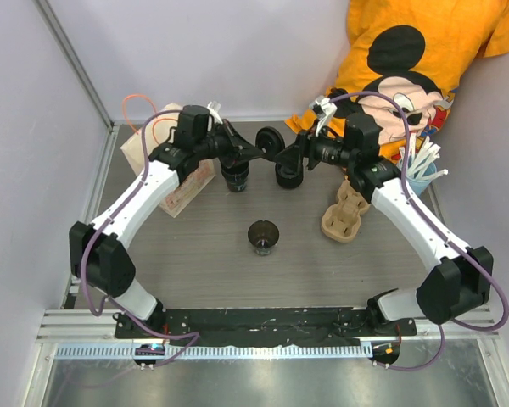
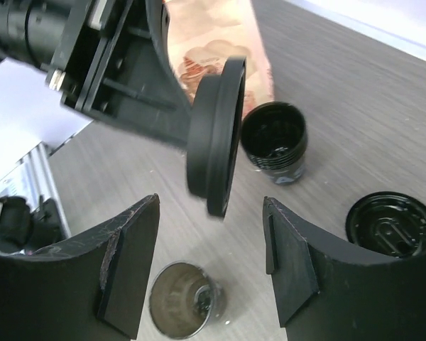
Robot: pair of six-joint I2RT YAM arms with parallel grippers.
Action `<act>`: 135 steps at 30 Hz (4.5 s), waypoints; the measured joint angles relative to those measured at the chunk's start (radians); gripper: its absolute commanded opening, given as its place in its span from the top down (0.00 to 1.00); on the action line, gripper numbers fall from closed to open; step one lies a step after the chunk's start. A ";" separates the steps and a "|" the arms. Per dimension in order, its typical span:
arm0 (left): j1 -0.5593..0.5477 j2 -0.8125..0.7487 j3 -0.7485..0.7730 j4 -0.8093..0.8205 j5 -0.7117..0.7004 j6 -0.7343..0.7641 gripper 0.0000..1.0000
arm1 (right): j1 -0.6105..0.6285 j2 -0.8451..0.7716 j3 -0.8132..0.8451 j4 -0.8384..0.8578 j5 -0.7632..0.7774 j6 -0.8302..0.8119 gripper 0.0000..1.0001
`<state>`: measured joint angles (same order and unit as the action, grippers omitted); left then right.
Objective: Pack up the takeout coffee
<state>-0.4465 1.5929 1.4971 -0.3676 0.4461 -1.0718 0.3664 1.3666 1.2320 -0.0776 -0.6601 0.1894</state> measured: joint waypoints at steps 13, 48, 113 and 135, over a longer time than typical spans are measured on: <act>0.000 0.024 -0.048 0.131 0.101 -0.148 1.00 | 0.025 0.054 0.039 0.004 0.090 -0.025 0.74; 0.049 -0.141 -0.097 0.303 0.381 0.558 0.20 | -0.173 0.018 0.142 0.021 -0.416 0.333 0.91; 0.005 -0.063 -0.214 0.699 0.613 0.247 0.77 | -0.280 0.027 0.286 -0.321 -0.397 -0.051 0.35; 0.093 -0.046 -0.398 0.649 0.375 0.040 0.82 | 0.257 -0.051 0.273 -0.689 0.207 -0.767 0.52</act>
<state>-0.3531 1.5467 1.0992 0.2813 0.8211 -1.0321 0.6235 1.3155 1.5051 -0.7662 -0.4534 -0.5774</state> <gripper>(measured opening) 0.299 0.479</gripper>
